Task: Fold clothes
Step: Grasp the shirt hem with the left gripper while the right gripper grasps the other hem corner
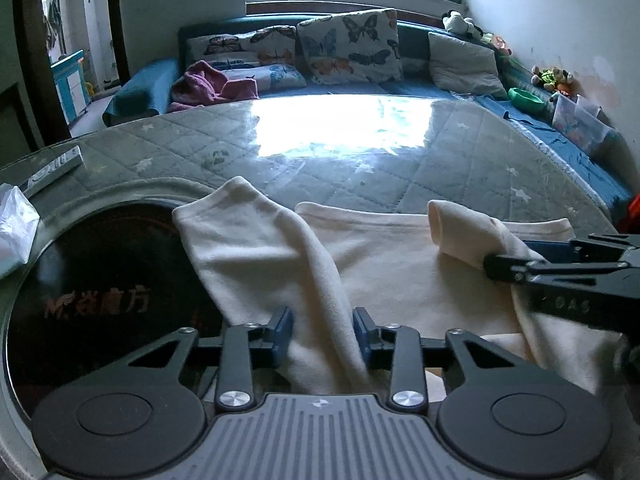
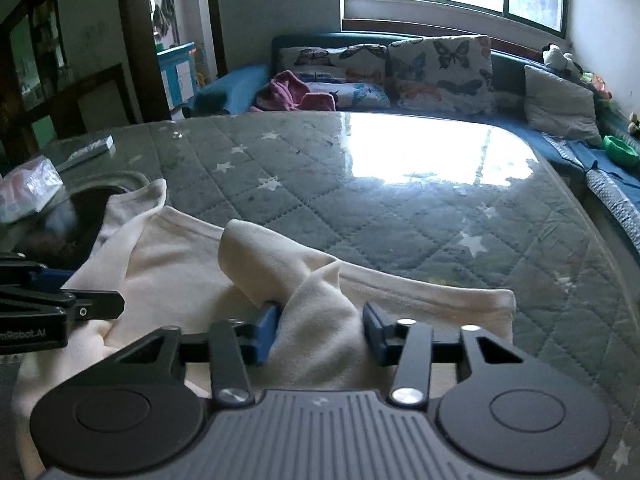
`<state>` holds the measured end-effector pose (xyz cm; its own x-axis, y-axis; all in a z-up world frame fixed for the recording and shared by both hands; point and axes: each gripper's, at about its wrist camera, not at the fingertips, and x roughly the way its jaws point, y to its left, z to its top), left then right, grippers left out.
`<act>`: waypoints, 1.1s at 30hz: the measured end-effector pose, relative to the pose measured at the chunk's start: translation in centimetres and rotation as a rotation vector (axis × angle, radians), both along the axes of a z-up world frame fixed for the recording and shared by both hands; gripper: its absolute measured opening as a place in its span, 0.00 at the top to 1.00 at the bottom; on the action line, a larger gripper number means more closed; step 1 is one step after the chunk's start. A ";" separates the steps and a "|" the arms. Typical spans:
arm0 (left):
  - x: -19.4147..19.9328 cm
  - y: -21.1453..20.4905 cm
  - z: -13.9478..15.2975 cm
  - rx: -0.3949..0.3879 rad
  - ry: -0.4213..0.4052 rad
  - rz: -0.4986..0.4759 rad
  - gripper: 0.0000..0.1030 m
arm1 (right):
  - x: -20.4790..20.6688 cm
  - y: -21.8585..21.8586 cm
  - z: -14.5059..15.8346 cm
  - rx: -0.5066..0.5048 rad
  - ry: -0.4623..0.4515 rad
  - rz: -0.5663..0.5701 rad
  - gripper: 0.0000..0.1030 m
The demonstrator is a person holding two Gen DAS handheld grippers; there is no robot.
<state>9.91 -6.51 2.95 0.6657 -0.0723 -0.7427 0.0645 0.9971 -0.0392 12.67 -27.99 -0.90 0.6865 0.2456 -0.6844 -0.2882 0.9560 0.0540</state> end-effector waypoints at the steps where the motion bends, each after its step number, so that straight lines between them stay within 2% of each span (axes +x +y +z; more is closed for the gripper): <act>1: -0.1 0.1 0.0 0.001 -0.002 0.002 0.75 | -0.1 -0.1 0.0 0.007 -0.001 0.001 0.76; 3: -0.4 0.3 0.2 -0.009 -0.013 0.008 0.83 | -0.6 -0.5 0.5 0.013 -0.024 -0.010 0.85; 6: -1.1 0.8 0.6 -0.030 -0.029 0.017 0.91 | -1.9 -1.2 1.4 0.016 -0.063 -0.035 0.87; 13: -3.8 2.0 2.1 -0.062 -0.081 0.046 0.95 | -6.4 -4.5 4.3 0.003 -0.177 -0.134 0.87; 23: -10.3 6.3 5.0 -0.089 -0.156 0.126 0.98 | -15.2 -11.5 7.0 0.043 -0.259 -0.326 0.87; 28: -13.6 8.5 5.4 -0.081 -0.160 0.161 0.99 | -19.1 -13.9 6.2 0.043 -0.244 -0.409 0.87; 33: -14.1 8.1 5.1 -0.091 -0.128 0.118 0.96 | -20.7 -17.1 3.3 0.077 -0.130 -0.566 0.79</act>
<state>-4.17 1.56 8.08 0.7623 -0.0511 -0.6453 -0.0423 0.9908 -0.1283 -8.04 -45.07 2.43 0.8026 -0.1382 -0.5803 0.2573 0.9579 0.1277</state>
